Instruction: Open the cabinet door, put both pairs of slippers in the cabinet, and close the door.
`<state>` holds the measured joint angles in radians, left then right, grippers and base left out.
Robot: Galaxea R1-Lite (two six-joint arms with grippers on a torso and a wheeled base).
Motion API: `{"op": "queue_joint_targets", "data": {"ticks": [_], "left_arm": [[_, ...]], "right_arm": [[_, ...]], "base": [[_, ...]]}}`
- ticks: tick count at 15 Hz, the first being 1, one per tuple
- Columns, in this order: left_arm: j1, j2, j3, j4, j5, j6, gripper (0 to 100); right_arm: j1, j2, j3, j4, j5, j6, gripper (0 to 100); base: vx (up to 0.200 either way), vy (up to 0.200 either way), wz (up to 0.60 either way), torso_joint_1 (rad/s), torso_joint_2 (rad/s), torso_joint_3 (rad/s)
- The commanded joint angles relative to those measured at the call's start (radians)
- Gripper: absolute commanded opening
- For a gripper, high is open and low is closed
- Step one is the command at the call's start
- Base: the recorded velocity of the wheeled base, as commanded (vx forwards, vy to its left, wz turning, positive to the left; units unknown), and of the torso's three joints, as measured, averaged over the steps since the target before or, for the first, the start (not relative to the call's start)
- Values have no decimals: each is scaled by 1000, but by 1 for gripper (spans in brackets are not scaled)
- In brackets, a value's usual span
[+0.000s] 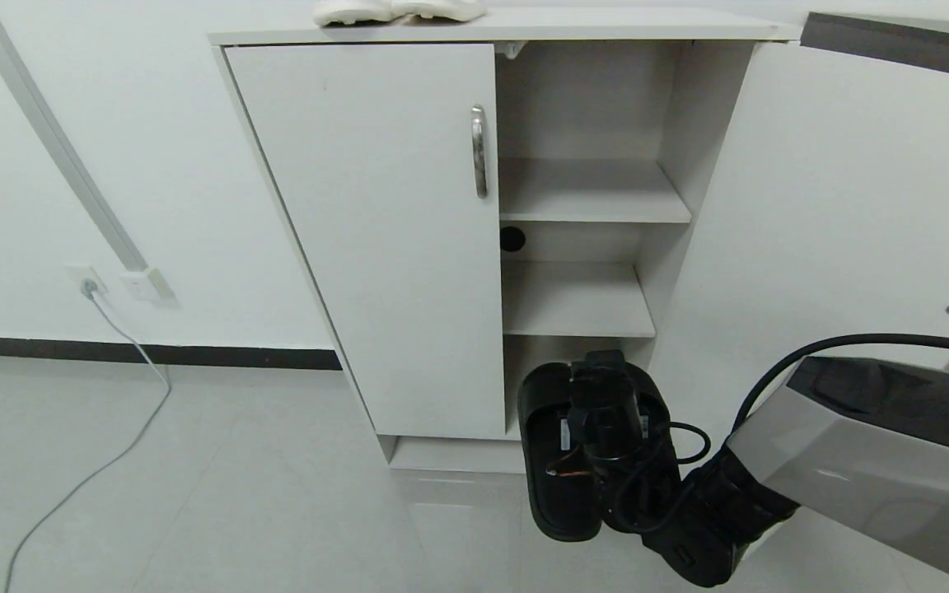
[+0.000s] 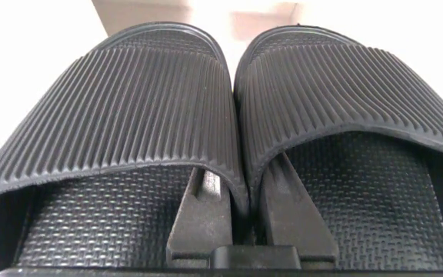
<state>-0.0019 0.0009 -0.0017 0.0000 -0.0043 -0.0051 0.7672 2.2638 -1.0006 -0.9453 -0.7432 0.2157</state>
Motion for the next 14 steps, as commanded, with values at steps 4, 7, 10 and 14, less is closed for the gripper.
{"op": "queue_joint_targets", "data": {"ticks": [4, 7, 10, 14], "left_arm": [[0, 2, 0, 0, 0, -1, 0], [0, -1, 0, -2, 0, 1, 0], [0, -1, 0, -2, 0, 2, 0], [0, -1, 0, -2, 0, 2, 0]], "right_arm": [[6, -13, 50, -207, -2, -101, 0], [-2, -13, 88, -414, 2, -240, 0], [-17, 0, 91, -418, 1, -240, 0], [-29, 6, 85, -418, 2, -230, 0]], "base": [[0, 0, 0, 8, 5, -192], [0, 0, 0, 2, 4, -196], [0, 0, 0, 7, 2, -201], [50, 0, 0, 2, 0, -175]]}}
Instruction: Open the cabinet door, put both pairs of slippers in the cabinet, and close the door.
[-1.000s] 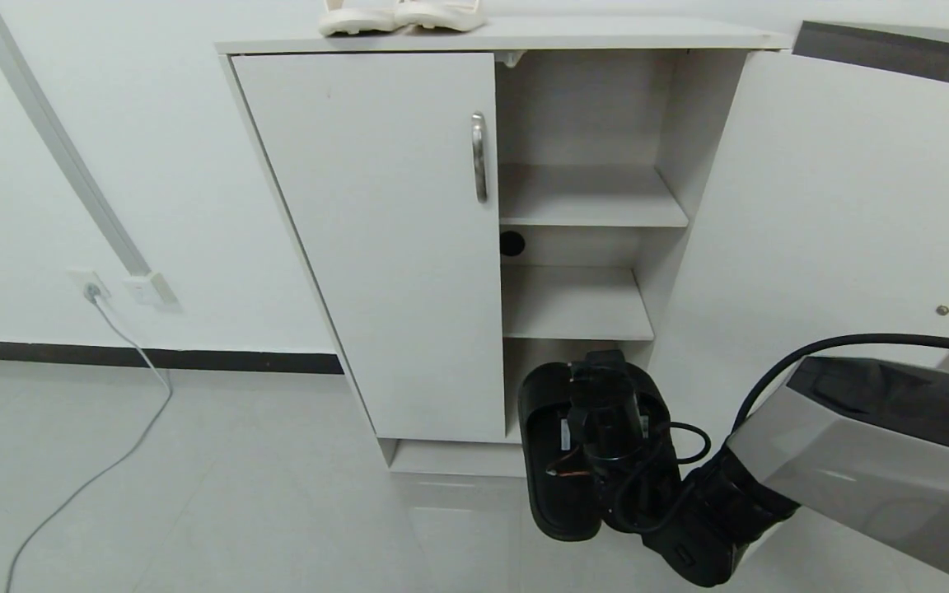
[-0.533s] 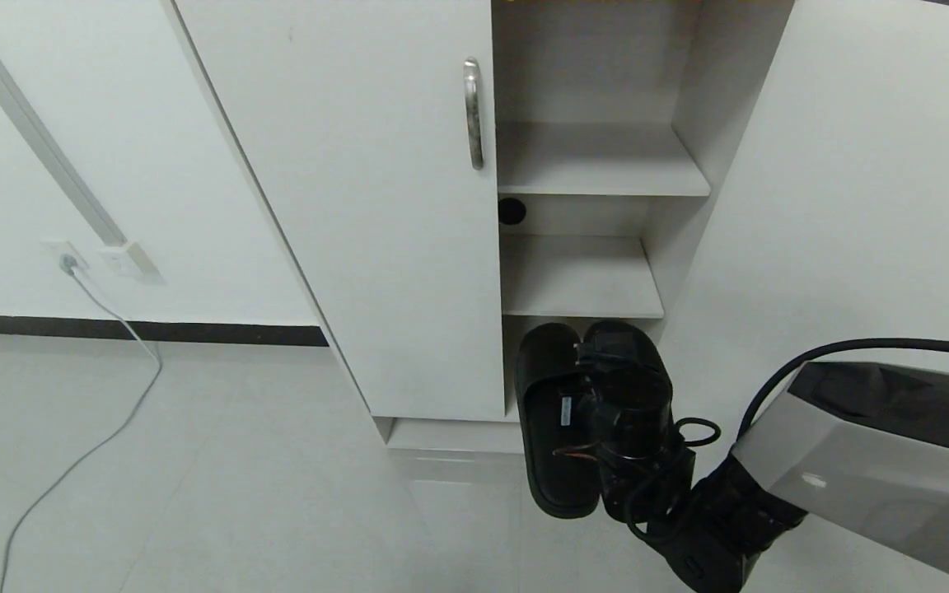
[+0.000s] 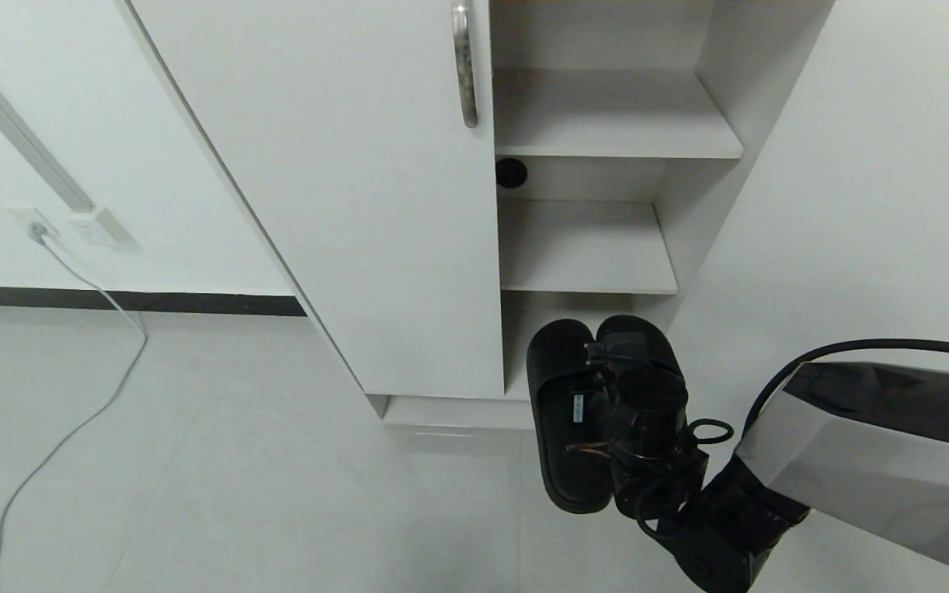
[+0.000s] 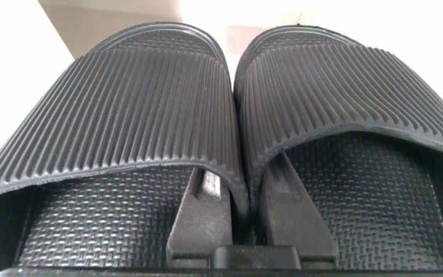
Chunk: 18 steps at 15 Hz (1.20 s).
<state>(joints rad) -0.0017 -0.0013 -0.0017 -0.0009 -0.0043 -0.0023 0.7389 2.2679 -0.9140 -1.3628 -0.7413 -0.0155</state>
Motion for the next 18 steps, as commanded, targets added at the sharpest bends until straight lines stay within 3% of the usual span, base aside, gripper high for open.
{"op": "queue_joint_targets", "data": {"ticks": [1, 8, 13, 18], "left_arm": [[0, 1, 0, -1, 0, -1, 0], [0, 1, 0, -1, 0, -1, 0], [0, 1, 0, -1, 0, -1, 0], [0, 1, 0, -1, 0, -1, 0]], "right_arm": [[-1, 2, -2, -2, 0, 2, 0], [14, -111, 12, -4, 0, -1, 0], [10, -68, 9, -2, 2, 0, 0], [-19, -8, -51, 2, 17, 0, 0]], "base": [[200, 0, 0, 2, 2, -32], [200, 0, 0, 0, 0, -13], [200, 0, 0, 5, 4, 1], [0, 0, 0, 0, 0, 0]]}}
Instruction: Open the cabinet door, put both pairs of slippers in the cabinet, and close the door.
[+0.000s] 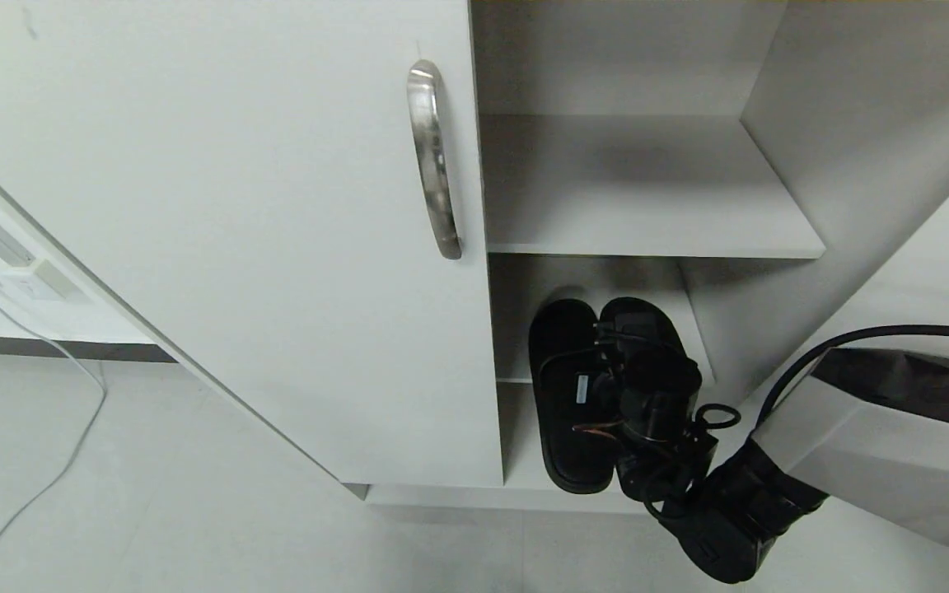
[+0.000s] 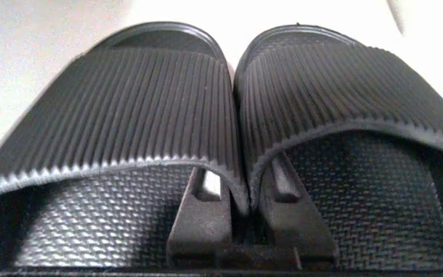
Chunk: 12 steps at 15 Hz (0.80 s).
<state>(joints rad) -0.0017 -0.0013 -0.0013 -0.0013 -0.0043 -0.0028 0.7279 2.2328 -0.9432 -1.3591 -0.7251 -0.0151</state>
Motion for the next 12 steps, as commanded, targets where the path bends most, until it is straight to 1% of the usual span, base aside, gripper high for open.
{"op": "queue_joint_targets", "data": {"ticks": [1, 5, 8, 12], "left_arm": [[0, 1, 0, 0, 0, 0, 0], [0, 1, 0, 0, 1, 0, 0], [0, 1, 0, 0, 3, -2, 0], [0, 1, 0, 0, 4, -5, 0]], "right_arm": [[-21, 33, -52, 18, 1, 0, 0], [-70, 62, -216, 157, 29, 7, 0], [-105, 93, -347, 249, 30, 7, 0], [-120, 111, -488, 345, 30, 9, 0]], "base": [[0, 0, 0, 0, 0, 0], [0, 0, 0, 0, 0, 0], [0, 0, 0, 0, 0, 0], [0, 0, 0, 0, 0, 0]]}}
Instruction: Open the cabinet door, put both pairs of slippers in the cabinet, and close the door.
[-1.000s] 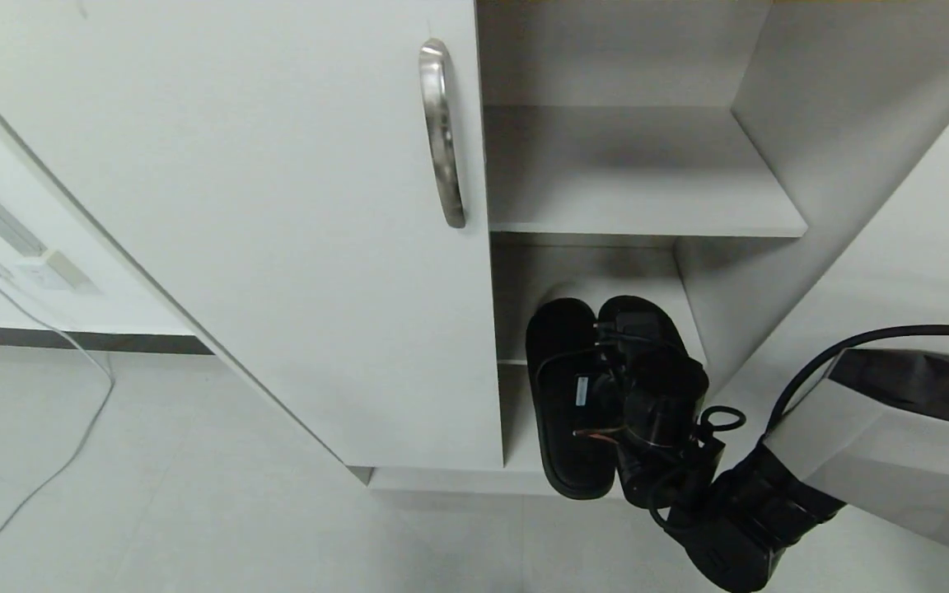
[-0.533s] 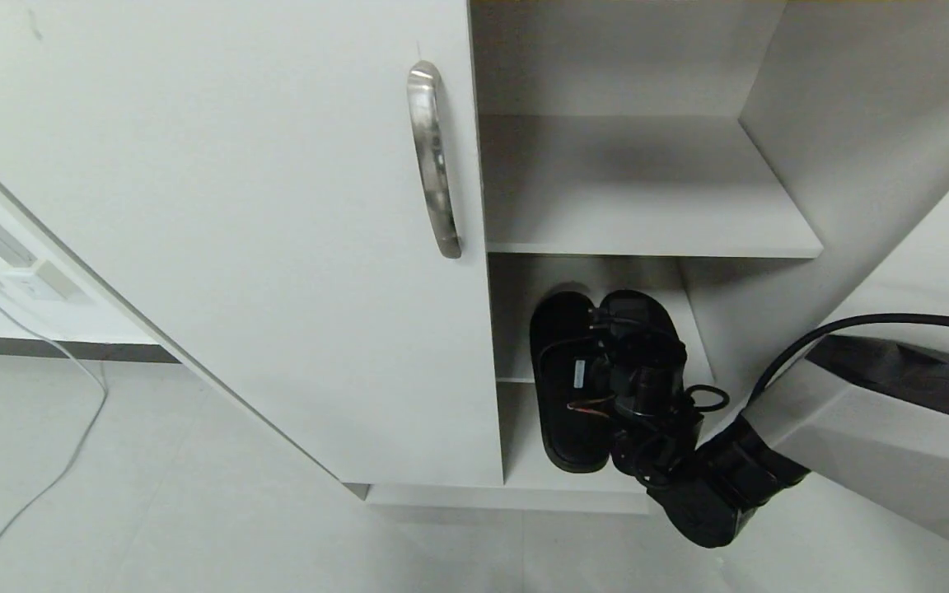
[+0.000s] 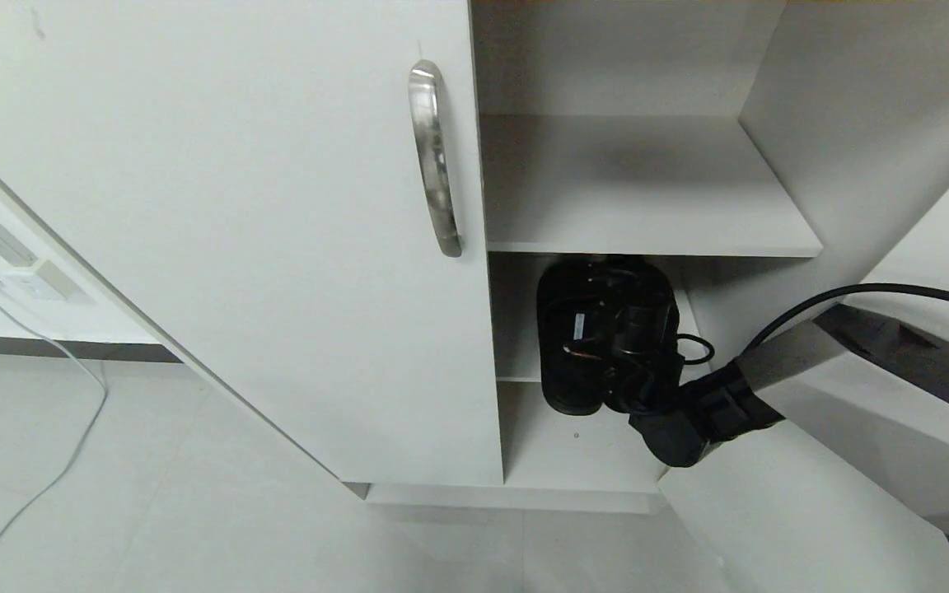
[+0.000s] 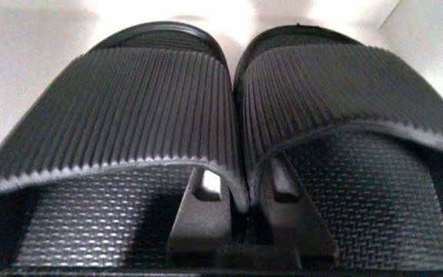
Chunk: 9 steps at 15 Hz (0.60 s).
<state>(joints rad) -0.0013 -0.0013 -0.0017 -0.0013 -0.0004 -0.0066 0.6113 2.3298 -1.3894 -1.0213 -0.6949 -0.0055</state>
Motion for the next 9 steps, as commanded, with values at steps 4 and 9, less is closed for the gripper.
{"op": "queue_joint_targets", "data": {"ticks": [4, 9], "left_arm": [[0, 1, 0, 0, 2, -1, 0], [0, 1, 0, 0, 2, -1, 0]], "right_arm": [[-8, 23, -83, 32, 37, -1, 0], [-38, 62, -117, 58, 52, 19, 0]], "base": [[0, 0, 0, 0, 0, 0], [0, 0, 0, 0, 0, 0]]}}
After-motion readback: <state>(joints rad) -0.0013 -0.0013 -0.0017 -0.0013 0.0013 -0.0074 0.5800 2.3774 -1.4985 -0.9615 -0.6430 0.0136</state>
